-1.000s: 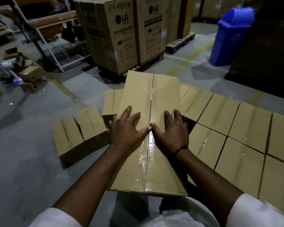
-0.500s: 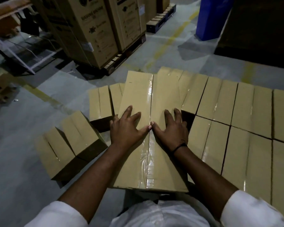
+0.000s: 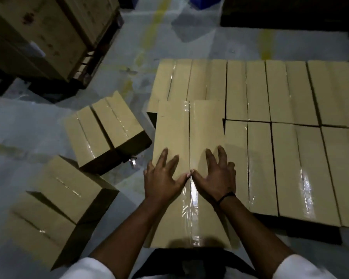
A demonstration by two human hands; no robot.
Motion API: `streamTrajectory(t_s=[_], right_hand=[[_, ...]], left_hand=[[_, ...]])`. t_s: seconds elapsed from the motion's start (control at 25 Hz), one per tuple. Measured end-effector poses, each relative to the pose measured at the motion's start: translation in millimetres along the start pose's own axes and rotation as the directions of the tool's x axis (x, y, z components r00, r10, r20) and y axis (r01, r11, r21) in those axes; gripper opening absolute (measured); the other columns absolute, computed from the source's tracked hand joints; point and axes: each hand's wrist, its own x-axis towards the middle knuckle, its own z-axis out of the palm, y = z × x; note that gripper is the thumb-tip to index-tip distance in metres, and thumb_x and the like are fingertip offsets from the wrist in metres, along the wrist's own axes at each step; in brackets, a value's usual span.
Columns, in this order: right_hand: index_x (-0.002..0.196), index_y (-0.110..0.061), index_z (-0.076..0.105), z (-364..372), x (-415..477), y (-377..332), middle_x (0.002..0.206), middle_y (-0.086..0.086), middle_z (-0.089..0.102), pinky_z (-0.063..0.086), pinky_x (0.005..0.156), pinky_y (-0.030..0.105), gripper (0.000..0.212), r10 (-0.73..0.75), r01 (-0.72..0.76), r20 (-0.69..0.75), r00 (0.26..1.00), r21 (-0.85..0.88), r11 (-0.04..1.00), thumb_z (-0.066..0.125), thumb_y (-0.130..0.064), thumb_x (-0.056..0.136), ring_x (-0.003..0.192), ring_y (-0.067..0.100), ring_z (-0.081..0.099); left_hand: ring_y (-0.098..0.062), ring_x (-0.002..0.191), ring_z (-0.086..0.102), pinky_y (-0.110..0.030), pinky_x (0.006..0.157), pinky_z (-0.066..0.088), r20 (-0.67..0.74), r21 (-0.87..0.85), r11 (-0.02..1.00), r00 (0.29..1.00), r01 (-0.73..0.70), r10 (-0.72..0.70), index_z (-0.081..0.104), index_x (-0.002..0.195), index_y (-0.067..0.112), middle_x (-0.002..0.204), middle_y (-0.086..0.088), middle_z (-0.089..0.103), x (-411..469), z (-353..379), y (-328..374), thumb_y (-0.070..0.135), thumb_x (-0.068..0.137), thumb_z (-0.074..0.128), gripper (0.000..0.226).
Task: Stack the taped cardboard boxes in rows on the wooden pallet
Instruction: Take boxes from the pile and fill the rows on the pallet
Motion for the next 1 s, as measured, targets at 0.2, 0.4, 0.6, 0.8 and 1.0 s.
streamTrajectory(t_s=[0.2, 0.4, 0.6, 0.8, 1.0], right_hand=[[0.162, -0.042, 0.002, 87, 29, 33, 0.168, -0.006, -0.025, 0.027, 0.121, 0.055, 0.101, 0.078, -0.077, 0.098, 0.992, -0.019, 0.997, 0.046, -0.085, 0.082, 0.150, 0.041, 0.014], [0.162, -0.044, -0.003, 171, 74, 77, 0.167, -0.006, -0.028, 0.025, 0.122, 0.056, 0.108, 0.132, -0.130, 0.114, 0.985, -0.026, 0.991, 0.048, -0.087, 0.077, 0.152, 0.043, 0.009], [0.160, -0.045, -0.011, 218, 105, 116, 0.163, -0.007, -0.037, 0.017, 0.124, 0.058, 0.112, 0.126, -0.121, 0.152, 0.980, -0.039, 0.992, 0.056, -0.084, 0.078, 0.154, 0.043, -0.003], [0.163, -0.040, 0.002, 221, 132, 156, 0.165, -0.004, -0.031, 0.012, 0.124, 0.056, 0.105, 0.039, -0.027, 0.142, 0.989, -0.088, 0.996, 0.065, -0.069, 0.084, 0.155, 0.037, -0.010], [0.163, -0.034, -0.008, 238, 117, 178, 0.162, 0.010, -0.039, -0.003, 0.120, 0.069, 0.115, 0.051, 0.040, 0.337, 0.940, -0.256, 0.966, 0.061, -0.075, 0.081, 0.148, 0.045, -0.031]], left_hand=[[-0.030, 0.154, 0.016, -0.060, 0.117, 0.028, 0.098, -0.019, 0.994, 0.989, -0.107, 0.109, 0.037, 0.153, 0.049, 0.170, 0.018, 0.007, 41, 87, -60, 0.084, 0.087, 0.042, 0.076], [-0.032, 0.153, 0.021, -0.060, 0.116, 0.030, 0.203, 0.005, 0.976, 0.956, -0.217, 0.212, 0.034, 0.155, 0.050, 0.171, 0.018, -0.001, 88, 181, -105, 0.081, 0.086, 0.046, 0.076], [-0.038, 0.152, 0.023, -0.061, 0.116, 0.030, 0.228, -0.067, 0.948, 0.921, -0.310, 0.317, 0.040, 0.152, 0.048, 0.170, 0.020, 0.004, 130, 242, -118, 0.072, 0.087, 0.057, 0.071], [-0.026, 0.158, 0.003, -0.053, 0.121, 0.028, 0.307, -0.243, 0.930, 0.888, -0.276, 0.344, 0.029, 0.157, 0.049, 0.168, 0.022, -0.018, 155, 276, -117, 0.039, 0.091, 0.074, 0.080], [-0.031, 0.153, 0.020, -0.040, 0.108, 0.047, 0.375, -0.245, 0.965, 0.908, -0.098, 0.187, 0.000, 0.163, 0.038, 0.162, 0.001, -0.040, 157, 285, -97, 0.025, 0.092, 0.076, 0.105]])
